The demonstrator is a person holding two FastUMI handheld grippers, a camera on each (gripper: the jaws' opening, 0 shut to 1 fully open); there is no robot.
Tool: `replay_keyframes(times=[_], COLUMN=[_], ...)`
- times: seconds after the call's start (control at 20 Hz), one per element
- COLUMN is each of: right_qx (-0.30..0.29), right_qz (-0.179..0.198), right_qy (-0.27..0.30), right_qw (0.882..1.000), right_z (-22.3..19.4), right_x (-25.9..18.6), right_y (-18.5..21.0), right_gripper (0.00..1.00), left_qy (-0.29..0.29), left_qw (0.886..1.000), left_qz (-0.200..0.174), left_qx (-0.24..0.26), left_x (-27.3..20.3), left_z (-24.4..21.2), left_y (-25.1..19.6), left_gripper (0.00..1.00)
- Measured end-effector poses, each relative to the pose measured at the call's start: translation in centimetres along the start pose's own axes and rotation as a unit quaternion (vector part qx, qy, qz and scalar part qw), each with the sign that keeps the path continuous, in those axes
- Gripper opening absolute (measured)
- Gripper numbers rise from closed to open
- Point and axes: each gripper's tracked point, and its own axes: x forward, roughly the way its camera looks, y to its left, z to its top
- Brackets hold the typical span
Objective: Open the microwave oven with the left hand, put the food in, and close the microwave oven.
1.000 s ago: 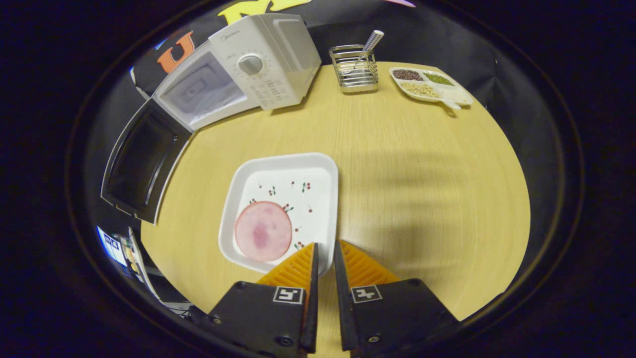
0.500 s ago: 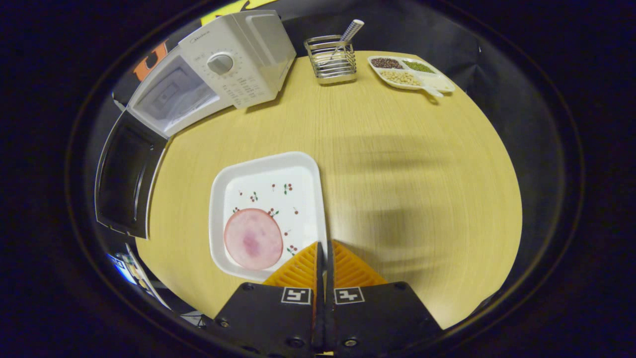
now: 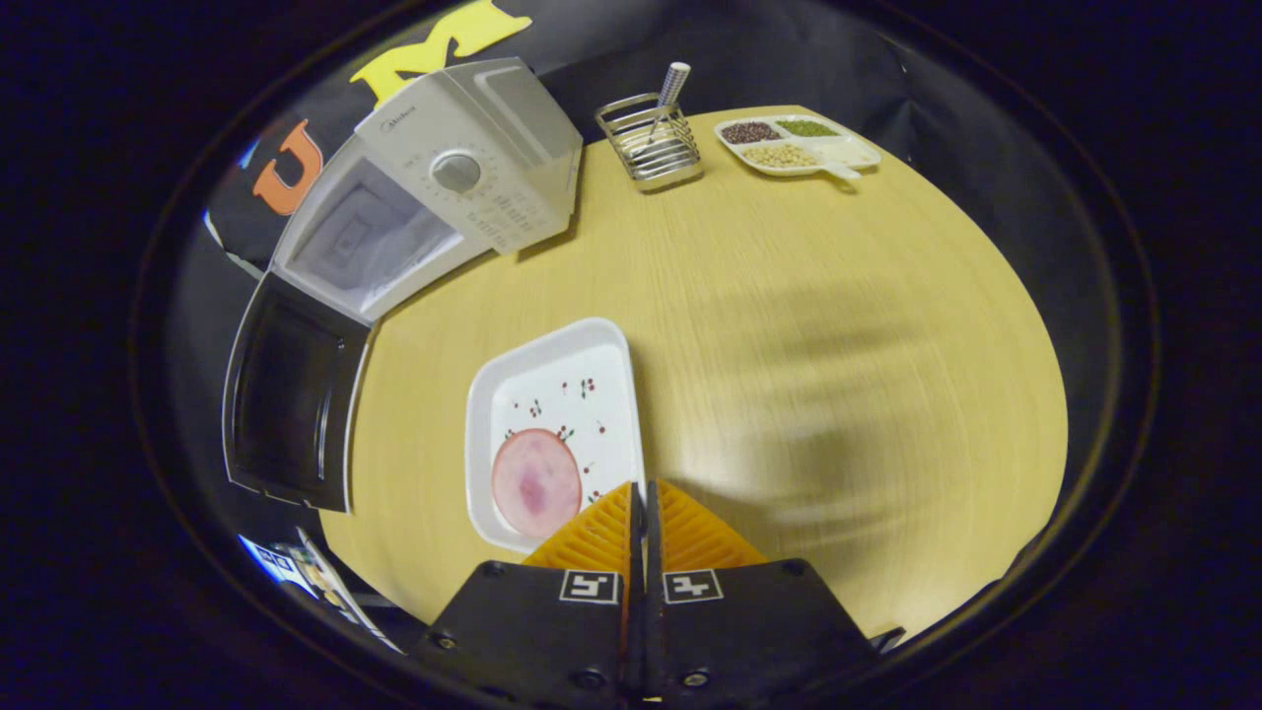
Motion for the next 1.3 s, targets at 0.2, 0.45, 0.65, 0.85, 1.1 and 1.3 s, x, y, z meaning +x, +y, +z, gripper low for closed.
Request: replay_keyframes(times=[0.2, 0.45, 0.65, 0.85, 1.1, 1.3], right_qx=[0.042, 0.092, 0.103, 0.143, 0.213, 0.276], right_qz=[0.032, 0.087, 0.13, 0.176, 0.16, 0.161], right_qy=[-0.023, -0.06, -0.102, -0.148, -0.208, -0.229], right_qw=[0.998, 0.99, 0.981, 0.963, 0.941, 0.919], right_z=[-0.3, 0.5, 2.7, 5.2, 6.9, 8.1], right_x=[-0.1, -0.4, -0.7, -0.7, 1.6, 4.3], right_y=[2.5, 7.4, 12.9, 18.7, 22.2, 24.2], right_gripper=[0.04, 0.04, 0.03, 0.03, 0.04, 0.0], left_qy=[-0.002, -0.002, 0.005, -0.001, -0.013, -0.011], left_qw=[1.0, 1.0, 1.0, 1.0, 0.999, 0.999], left_qz=[-0.02, -0.023, -0.021, -0.015, -0.018, -0.015], left_qx=[0.006, 0.011, 0.014, 0.021, 0.034, 0.032], left_x=[0.2, 0.1, 0.2, 0.5, 1.2, 1.9], left_z=[0.4, 0.7, 0.5, 0.9, 1.5, 0.6], left_y=[-0.4, -0.3, 0.0, 0.5, 0.8, 1.4], left_gripper=[0.95, 0.95, 0.95, 0.95, 0.95, 0.95])
